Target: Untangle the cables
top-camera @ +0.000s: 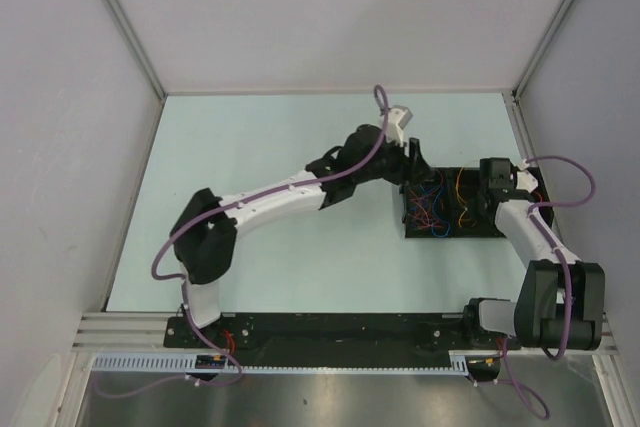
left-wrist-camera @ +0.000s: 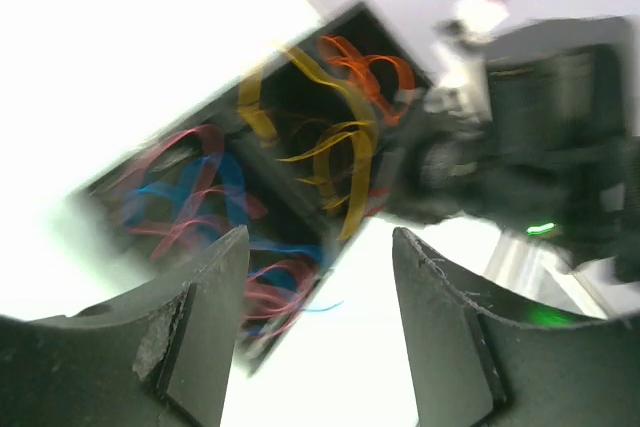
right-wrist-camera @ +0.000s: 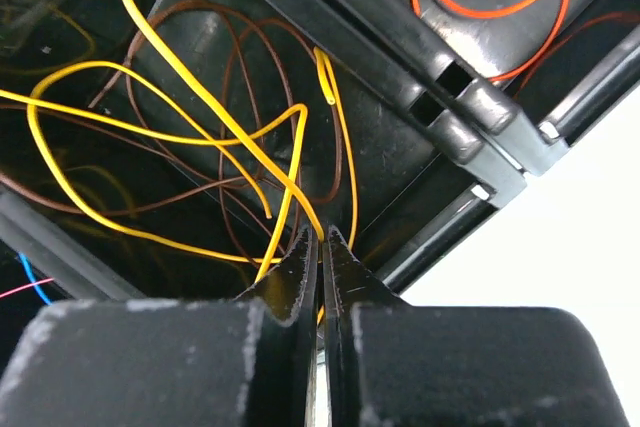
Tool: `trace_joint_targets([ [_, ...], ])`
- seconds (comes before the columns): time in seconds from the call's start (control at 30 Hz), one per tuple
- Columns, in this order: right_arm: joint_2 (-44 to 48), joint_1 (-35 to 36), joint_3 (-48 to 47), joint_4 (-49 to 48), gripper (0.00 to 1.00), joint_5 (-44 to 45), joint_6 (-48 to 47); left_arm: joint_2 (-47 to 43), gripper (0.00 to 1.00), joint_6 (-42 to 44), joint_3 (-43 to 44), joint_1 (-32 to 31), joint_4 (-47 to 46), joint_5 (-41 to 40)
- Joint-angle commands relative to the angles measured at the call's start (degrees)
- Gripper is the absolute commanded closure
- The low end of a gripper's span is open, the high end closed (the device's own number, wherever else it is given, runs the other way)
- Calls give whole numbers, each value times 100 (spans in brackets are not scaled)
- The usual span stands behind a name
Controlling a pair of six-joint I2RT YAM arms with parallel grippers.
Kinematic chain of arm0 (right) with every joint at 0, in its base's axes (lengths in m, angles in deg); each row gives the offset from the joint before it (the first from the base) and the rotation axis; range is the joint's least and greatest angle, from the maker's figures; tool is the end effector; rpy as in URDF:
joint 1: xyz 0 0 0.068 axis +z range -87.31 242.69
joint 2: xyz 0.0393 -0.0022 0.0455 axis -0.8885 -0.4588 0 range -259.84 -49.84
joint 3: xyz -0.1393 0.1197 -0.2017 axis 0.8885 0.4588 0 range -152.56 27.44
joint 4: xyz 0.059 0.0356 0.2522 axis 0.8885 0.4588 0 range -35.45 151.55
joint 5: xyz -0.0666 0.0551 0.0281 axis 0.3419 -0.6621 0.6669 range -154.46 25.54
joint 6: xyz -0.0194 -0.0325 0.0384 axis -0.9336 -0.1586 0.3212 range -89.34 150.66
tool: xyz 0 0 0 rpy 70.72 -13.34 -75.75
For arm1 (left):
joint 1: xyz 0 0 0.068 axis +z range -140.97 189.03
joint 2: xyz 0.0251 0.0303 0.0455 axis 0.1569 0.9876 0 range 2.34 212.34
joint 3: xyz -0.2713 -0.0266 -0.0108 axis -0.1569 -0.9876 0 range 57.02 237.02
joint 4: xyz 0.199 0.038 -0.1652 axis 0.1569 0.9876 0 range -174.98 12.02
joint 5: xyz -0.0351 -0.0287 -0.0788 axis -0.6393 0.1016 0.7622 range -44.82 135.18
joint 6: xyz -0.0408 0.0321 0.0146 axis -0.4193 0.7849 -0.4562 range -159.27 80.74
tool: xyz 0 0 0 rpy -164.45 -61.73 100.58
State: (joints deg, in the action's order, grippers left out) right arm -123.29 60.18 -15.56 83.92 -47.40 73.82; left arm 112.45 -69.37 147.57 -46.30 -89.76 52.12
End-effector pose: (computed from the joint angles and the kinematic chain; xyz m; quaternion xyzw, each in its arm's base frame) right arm 0.2401 -0.0211 0.2007 0.4061 0.8650 -0.0449 0.2912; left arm 0.2624 -0.3869 0.3081 0.2087 0.7636 -0.4484 0.4151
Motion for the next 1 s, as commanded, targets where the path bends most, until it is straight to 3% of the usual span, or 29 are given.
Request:
trace_joint_targets([
  [0.0, 550, -22, -33, -176, 100, 227, -412, -997, 36, 163, -949, 382, 265, -386],
  [0.1, 989, -31, -68, -151, 76, 254, -649, -1455, 35, 374, -1415, 488, 625, -919],
  [0.13, 1147, -31, -85, -116, 64, 263, -694, -1579, 35, 461, -1530, 506, 679, -1062],
  [0.2, 1297, -22, -112, -10, 54, 176, -817, -1763, 35, 506, -1829, 584, 855, -1308],
  [0.4, 1904, 232, -173, 26, 43, -263, -1274, -2633, 31, 813, -2233, 655, 1707, -1994],
  [0.6, 2142, 1267, -331, -220, 32, -388, -1477, -3144, 26, 1367, -3033, 734, 1656, -3215],
  [0.73, 1923, 1708, -507, -212, 32, -405, -1354, -2539, 22, 1490, -2745, 892, 2050, -3489],
  [0.97, 2054, 1990, -525, 77, 30, -414, -1275, -1002, 11, 1605, -1743, 1147, 1796, -2761],
])
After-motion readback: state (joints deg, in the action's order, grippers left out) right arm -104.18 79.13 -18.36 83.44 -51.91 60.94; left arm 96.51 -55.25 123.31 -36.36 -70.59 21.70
